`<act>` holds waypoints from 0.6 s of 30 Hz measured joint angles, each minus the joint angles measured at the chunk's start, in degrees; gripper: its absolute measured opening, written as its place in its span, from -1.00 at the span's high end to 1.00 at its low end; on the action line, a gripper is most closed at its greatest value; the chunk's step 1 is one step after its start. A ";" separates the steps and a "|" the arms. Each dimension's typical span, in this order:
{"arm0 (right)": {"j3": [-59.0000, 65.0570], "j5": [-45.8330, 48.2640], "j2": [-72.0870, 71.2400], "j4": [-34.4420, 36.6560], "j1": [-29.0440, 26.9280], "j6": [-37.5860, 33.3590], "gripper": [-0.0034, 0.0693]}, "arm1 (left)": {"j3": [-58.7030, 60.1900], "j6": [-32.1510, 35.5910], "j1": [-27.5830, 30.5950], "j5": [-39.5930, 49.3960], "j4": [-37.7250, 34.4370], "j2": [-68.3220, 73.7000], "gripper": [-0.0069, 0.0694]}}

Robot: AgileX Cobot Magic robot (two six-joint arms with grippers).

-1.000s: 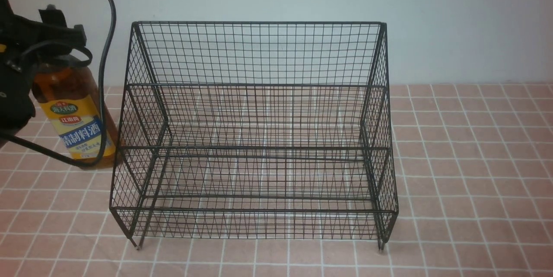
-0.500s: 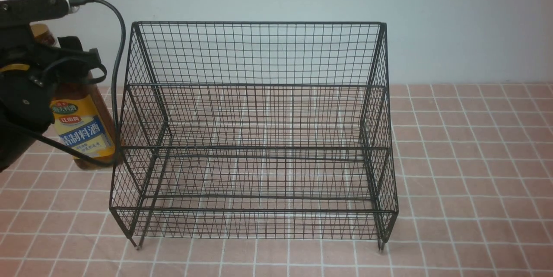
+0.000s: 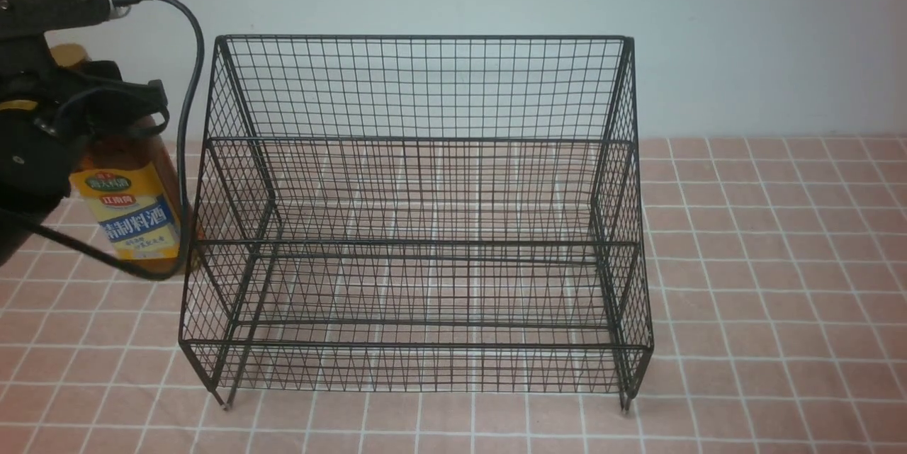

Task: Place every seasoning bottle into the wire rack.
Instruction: Use the left arm to grab the condiment bottle closest to it, then use the left arm to put the condiment bottle back on the shelf

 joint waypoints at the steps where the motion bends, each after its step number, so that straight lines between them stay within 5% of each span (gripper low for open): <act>1: 0.00 0.00 0.00 0.00 0.00 0.00 0.94 | 0.07 0.21 0.00 0.18 -0.06 -0.21 -0.01; 9: 0.00 0.00 0.00 0.00 0.00 0.00 0.94 | -1.07 6.27 0.00 3.48 -0.47 -11.79 -0.01; 18: 0.00 0.00 0.00 0.00 0.00 0.00 0.94 | -15.12 7.97 0.00 8.67 -1.62 -20.06 -0.01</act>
